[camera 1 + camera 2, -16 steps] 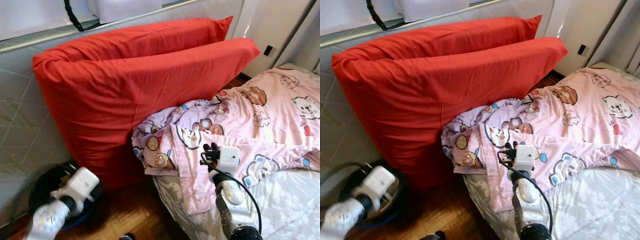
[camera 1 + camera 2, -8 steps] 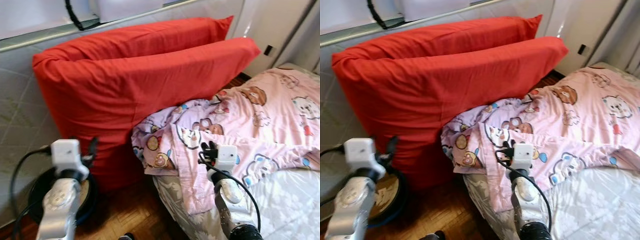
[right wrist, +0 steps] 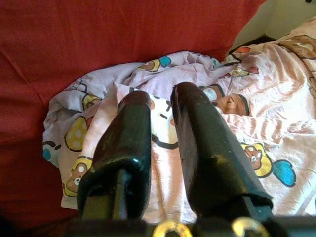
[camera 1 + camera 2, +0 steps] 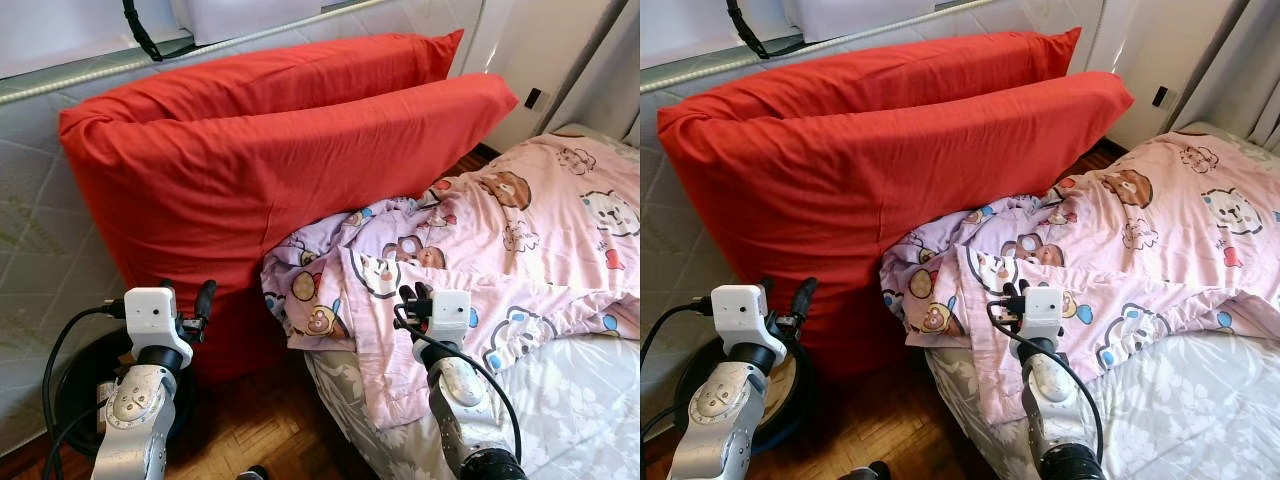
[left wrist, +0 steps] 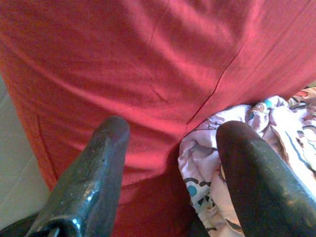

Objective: Clean up the room

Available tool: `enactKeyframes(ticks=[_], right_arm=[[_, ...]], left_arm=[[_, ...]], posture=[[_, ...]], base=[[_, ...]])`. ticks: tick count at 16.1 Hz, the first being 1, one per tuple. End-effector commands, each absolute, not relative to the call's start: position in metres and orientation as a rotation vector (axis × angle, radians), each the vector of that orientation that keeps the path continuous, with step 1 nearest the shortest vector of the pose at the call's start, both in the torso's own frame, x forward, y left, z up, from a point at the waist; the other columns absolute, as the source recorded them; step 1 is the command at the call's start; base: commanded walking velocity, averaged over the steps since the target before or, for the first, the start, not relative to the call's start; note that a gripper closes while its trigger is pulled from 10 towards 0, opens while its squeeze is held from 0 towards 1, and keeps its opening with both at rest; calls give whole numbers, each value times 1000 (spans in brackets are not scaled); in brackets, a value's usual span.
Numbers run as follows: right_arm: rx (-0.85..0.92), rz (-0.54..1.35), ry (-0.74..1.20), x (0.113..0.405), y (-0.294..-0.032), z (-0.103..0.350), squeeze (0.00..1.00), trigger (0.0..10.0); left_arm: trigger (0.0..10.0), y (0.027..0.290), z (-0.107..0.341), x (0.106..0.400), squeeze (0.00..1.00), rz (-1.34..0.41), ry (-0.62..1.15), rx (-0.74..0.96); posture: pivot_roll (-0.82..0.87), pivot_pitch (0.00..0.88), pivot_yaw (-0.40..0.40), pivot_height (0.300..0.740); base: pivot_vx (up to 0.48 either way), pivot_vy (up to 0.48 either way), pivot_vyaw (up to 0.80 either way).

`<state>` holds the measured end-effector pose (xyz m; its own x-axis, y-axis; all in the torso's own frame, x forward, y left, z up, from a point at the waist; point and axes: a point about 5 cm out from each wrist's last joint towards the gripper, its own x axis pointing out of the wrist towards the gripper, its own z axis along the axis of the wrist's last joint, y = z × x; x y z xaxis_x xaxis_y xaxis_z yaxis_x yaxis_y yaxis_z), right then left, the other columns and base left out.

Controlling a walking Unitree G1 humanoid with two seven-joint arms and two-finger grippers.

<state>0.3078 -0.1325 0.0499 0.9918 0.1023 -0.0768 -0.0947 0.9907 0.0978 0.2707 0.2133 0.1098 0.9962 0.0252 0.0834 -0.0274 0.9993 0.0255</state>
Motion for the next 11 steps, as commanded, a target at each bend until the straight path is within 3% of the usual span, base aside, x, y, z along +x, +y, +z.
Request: enactKeyframes(ticks=[1, 8, 11], right_arm=[[93, 107, 69, 308, -131, 52, 0, 10000], [93, 118, 85, 307, -131, 50, 0, 10000], [97, 128, 77, 306, -129, 50, 0, 10000]], left_arm=[[10000, 213, 110, 269, 0, 20, -83, 33], [10000, 210, 108, 270, 0, 22, -74, 39], [10000, 208, 106, 270, 0, 18, -66, 39]], posture=[[110, 140, -57, 707], [107, 142, -58, 707], [107, 142, -58, 673]], base=[[0, 0, 0], [0, 0, 0], [0, 0, 0]])
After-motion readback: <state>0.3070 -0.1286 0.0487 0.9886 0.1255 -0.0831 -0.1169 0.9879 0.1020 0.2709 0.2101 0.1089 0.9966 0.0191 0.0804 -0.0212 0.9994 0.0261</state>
